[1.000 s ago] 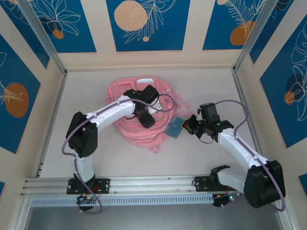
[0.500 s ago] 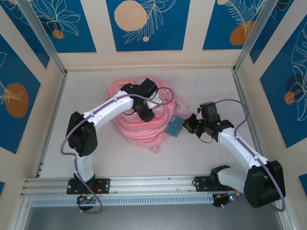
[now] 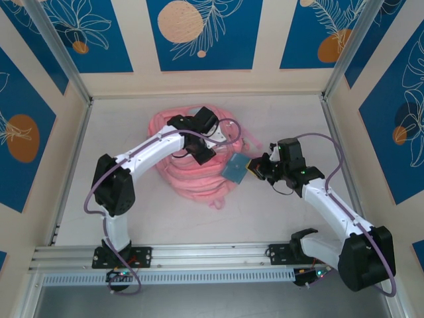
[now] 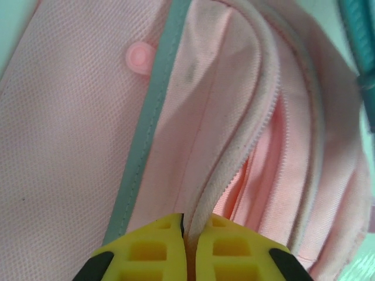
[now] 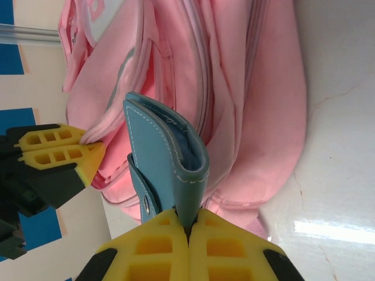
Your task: Pack the student bag
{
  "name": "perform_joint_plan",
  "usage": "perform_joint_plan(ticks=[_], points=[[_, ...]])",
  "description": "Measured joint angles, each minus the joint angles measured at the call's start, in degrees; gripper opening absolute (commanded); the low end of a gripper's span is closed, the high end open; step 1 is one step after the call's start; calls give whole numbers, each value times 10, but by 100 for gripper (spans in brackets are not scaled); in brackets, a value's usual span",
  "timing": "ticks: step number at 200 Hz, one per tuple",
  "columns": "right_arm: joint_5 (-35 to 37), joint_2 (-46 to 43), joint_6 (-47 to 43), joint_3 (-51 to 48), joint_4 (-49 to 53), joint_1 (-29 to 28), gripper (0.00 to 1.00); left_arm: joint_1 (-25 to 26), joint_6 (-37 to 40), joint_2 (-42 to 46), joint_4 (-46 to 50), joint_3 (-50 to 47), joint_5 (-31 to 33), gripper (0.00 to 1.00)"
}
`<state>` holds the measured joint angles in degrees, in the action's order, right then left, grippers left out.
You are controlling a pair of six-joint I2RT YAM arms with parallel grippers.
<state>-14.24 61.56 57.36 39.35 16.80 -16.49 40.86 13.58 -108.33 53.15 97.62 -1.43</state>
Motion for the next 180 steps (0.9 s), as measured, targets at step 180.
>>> perform_joint_plan(ticks=[180], points=[[-27, 105, 86, 65, -63, -11, 0, 21, -121, 20, -103, -3, -50, 4]])
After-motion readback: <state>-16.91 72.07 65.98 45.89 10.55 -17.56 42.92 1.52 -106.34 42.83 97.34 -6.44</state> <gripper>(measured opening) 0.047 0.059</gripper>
